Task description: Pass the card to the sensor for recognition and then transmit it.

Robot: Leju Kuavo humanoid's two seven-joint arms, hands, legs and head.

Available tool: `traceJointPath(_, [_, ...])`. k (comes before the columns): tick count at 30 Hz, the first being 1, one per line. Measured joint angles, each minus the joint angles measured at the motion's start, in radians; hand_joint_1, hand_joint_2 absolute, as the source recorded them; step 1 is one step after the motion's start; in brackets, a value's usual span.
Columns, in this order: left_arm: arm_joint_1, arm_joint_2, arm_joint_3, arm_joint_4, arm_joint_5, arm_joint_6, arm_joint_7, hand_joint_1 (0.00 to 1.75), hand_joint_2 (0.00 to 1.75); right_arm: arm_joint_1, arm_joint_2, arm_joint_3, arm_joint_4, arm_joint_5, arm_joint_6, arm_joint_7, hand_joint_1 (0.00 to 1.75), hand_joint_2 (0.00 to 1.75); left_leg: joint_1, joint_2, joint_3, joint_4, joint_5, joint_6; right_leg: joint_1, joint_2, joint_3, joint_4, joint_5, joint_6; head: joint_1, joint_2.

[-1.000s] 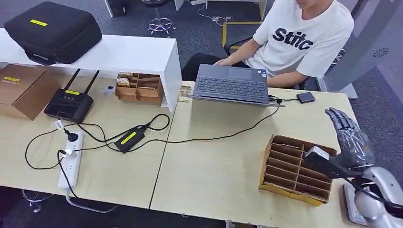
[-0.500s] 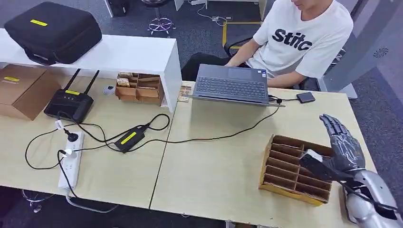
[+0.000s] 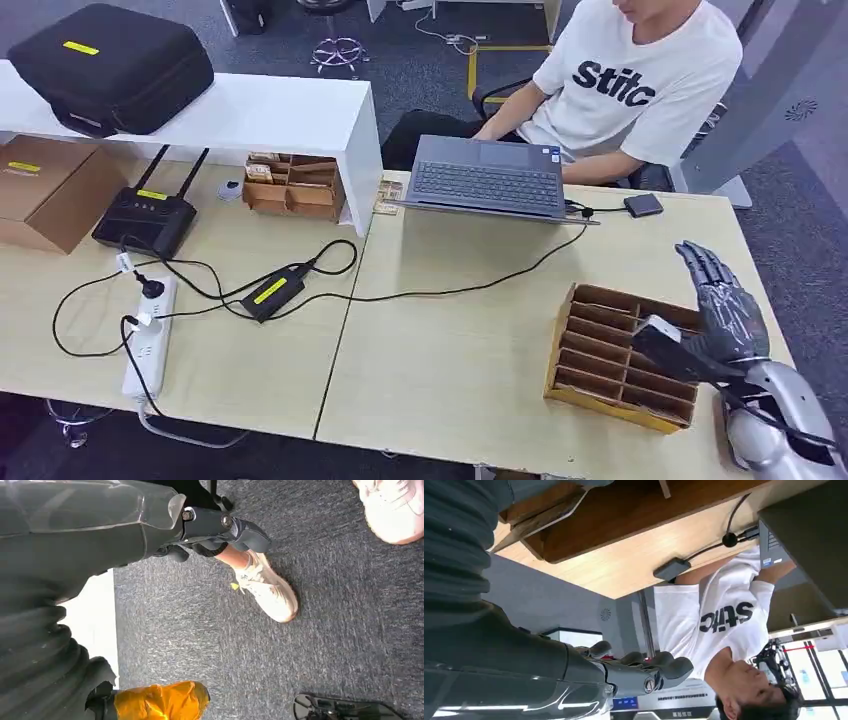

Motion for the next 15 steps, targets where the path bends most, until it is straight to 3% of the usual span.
traceJointPath(15, [0.001, 0.0, 0.021, 0.0, -0.008, 0.0, 0.0, 0.0, 1.75, 0.062, -0.003, -0.106, -0.001, -0.022, -0.009, 0.008, 0.0, 1.75, 0.0, 0.0, 0.0, 0.0, 0.0, 0.0, 0.0, 0.0, 0.0, 0.0, 0.0, 0.0, 0.0, 0.0])
